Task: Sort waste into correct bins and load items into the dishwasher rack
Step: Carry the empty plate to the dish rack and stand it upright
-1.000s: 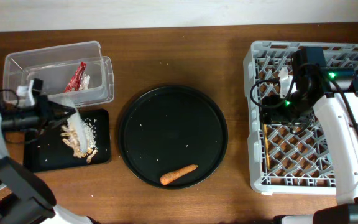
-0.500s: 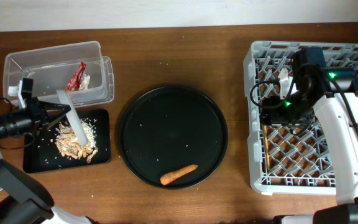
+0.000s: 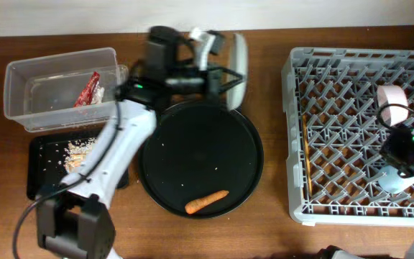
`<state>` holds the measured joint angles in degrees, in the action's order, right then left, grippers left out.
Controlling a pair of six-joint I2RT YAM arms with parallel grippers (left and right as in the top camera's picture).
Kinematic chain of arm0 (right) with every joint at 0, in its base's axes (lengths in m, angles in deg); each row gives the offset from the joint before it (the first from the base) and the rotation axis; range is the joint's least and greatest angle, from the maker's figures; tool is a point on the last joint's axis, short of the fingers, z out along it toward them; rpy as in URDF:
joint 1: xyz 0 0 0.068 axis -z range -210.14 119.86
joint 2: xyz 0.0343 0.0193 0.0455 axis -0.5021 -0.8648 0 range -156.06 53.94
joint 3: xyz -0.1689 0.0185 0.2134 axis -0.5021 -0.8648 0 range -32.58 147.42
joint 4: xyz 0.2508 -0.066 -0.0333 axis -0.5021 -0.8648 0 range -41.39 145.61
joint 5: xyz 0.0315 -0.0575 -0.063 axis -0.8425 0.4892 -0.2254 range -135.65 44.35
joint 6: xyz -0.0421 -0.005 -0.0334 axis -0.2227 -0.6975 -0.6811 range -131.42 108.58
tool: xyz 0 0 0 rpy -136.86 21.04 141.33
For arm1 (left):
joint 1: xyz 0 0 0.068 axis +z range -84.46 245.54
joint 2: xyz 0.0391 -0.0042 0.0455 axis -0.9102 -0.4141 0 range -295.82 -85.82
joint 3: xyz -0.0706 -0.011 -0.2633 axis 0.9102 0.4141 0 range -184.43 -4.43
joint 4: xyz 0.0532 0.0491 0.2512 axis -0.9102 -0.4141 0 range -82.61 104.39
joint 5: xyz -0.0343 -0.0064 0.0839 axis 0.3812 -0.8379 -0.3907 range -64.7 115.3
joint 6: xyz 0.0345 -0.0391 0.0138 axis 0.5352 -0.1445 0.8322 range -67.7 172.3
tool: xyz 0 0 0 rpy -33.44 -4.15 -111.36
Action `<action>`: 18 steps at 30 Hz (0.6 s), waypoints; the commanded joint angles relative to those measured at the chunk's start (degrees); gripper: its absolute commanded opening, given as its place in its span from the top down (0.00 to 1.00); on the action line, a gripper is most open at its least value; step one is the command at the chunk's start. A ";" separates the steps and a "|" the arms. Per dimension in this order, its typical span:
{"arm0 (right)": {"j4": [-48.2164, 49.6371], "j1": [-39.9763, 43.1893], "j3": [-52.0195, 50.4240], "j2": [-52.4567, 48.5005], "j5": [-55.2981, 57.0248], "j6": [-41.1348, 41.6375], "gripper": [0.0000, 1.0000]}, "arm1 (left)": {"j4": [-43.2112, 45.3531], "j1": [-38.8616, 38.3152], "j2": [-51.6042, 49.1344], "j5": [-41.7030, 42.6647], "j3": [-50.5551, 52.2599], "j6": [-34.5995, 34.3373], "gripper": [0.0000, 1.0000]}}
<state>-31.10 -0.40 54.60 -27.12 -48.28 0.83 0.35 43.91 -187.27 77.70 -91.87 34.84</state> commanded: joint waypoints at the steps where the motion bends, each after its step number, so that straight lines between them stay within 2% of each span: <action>1: -0.09 1.05 0.37 0.57 -2.29 0.26 0.96 | 13.16 -10.54 0.02 -16.44 -0.74 -9.62 1.00; 3: -0.09 1.05 0.37 0.57 -2.25 0.20 0.96 | 20.68 -16.17 -1.99 -22.29 -0.74 -9.99 1.00; 6: -0.50 1.11 0.37 0.57 -1.40 0.02 0.96 | 36.30 -21.62 -9.35 -22.25 -0.74 -12.98 1.00; 8: -0.68 1.11 0.37 0.57 -1.20 0.02 0.96 | 42.69 -22.23 -13.07 -21.55 -0.74 -14.93 1.00; 9: -0.68 1.11 0.35 0.57 -1.20 0.02 0.96 | 47.65 -22.51 -16.17 -18.60 -0.74 -14.93 1.00; 18: -0.68 1.09 0.37 0.57 -1.20 0.04 0.96 | 52.15 -26.18 -21.40 -17.27 -0.74 -14.88 1.00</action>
<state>-31.63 0.47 54.60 -27.12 -49.79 0.61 51.71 19.14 -207.95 59.60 -92.13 19.85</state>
